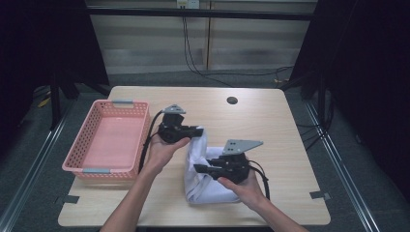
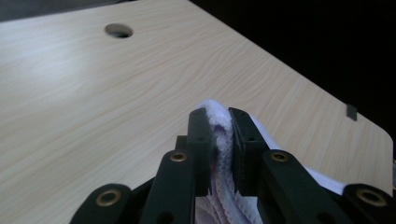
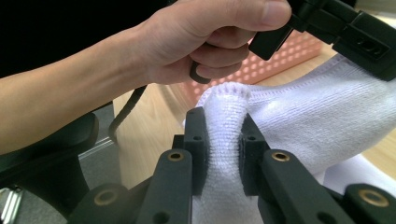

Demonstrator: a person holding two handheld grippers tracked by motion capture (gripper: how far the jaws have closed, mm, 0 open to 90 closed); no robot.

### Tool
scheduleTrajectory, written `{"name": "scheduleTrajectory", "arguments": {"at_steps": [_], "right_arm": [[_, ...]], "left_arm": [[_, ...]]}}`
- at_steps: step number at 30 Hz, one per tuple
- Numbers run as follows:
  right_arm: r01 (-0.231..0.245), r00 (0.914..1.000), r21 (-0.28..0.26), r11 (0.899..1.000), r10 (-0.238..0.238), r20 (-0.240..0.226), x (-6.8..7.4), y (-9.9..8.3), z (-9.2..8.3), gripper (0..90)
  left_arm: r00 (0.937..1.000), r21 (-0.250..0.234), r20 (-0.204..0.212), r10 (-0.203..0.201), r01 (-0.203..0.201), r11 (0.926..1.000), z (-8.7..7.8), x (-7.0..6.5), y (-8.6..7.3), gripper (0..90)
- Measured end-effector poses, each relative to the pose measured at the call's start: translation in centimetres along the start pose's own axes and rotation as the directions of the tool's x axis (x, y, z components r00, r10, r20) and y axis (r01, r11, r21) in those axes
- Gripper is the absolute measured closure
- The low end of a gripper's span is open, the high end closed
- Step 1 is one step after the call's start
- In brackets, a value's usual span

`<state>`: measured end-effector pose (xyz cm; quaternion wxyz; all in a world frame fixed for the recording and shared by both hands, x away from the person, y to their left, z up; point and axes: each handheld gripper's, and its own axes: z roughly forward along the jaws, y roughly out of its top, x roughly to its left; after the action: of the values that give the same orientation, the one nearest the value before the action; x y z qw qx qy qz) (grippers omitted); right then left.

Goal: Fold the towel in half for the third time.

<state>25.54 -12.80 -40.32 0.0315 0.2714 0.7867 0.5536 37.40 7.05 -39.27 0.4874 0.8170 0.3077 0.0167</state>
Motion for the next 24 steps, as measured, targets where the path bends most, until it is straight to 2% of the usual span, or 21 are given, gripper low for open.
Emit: {"name": "scheduleTrajectory", "arguments": {"at_steps": [3,6,7,8,9,11,13,15,16,18,20,21,22,24], "right_arm": [[-0.009,0.999,-0.015,1.0,0.009,0.043,-0.5,-1.0,-1.7,78.5],[-0.055,0.9954,0.0,0.998,0.055,0.079,-1.5,-3.1,-2.6,78.2],[-0.055,0.9954,0.0,0.998,0.055,0.079,-1.5,-3.1,-2.6,78.2],[-0.076,0.9939,0.002,0.997,0.076,0.08,-1.8,-3.9,-3.0,78.0],[-0.093,0.9895,0.023,0.995,0.09,0.113,-2.1,-5.4,-3.8,77.8],[-0.102,0.9879,0.034,0.994,0.097,0.12,-2.3,-6.1,-4.2,77.6],[-0.13,0.9829,0.05,0.99,0.122,0.138,-2.6,-7.7,-5.4,76.6],[-0.138,0.9796,0.067,0.988,0.126,0.157,-2.7,-8.6,-5.9,74.1],[-0.145,0.9789,0.076,0.986,0.132,0.156,-2.7,-9.0,-6.1,73.0],[-0.141,0.9794,0.089,0.986,0.126,0.158,-2.8,-9.3,-6.3,71.4],[-0.149,0.9779,0.1,0.984,0.132,0.163,-2.8,-9.6,-6.7,59.8],[-0.149,0.9763,0.107,0.983,0.129,0.174,-2.8,-9.7,-6.9,55.6],[-0.15,0.9722,0.106,0.983,0.127,0.197,-2.9,-9.7,-7.5,47.0],[-0.156,0.9683,0.108,0.982,0.13,0.213,-3.1,-9.7,-8.0,40.1]], "left_arm": [[0.9999,0.025,0.014,-0.004,0.004,0.9997,2.3,-0.4,0.2,79.9],[0.9991,0.071,0.036,-0.024,0.021,0.9973,4.7,-0.3,-0.7,79.6],[0.9991,0.071,0.036,-0.024,0.021,0.9973,4.7,-0.3,-0.7,79.2],[0.9981,0.084,0.053,-0.031,0.026,0.9961,5.4,-0.2,-1.1,79.2],[0.9956,0.099,0.08,-0.048,0.04,0.9943,6.6,-0.1,-1.8,78.5],[0.994,0.103,0.095,-0.055,0.045,0.9937,7.2,-0.3,-2.0,77.8],[0.9934,0.137,0.108,-0.039,0.024,0.9903,8.8,-1.2,-2.3,77.4],[0.9937,0.145,0.106,-0.036,0.02,0.9892,9.3,-1.5,-2.3,77.1],[0.9926,0.161,0.114,-0.04,0.021,0.9868,10.2,-1.9,-2.4,76.5],[0.9918,0.156,0.118,-0.049,0.03,0.9874,10.6,-2.1,-2.4,75.7],[0.9906,0.151,0.125,-0.056,0.037,0.9879,11.1,-2.4,-2.4,68.5],[0.9898,0.144,0.133,-0.051,0.032,0.9891,11.1,-2.5,-2.2,64.5],[0.9896,0.141,0.135,-0.05,0.03,0.9896,11.0,-2.6,-2.1,59.4],[0.9903,0.117,0.13,-0.048,0.033,0.9926,10.4,-2.6,-1.8,54.0]]}}
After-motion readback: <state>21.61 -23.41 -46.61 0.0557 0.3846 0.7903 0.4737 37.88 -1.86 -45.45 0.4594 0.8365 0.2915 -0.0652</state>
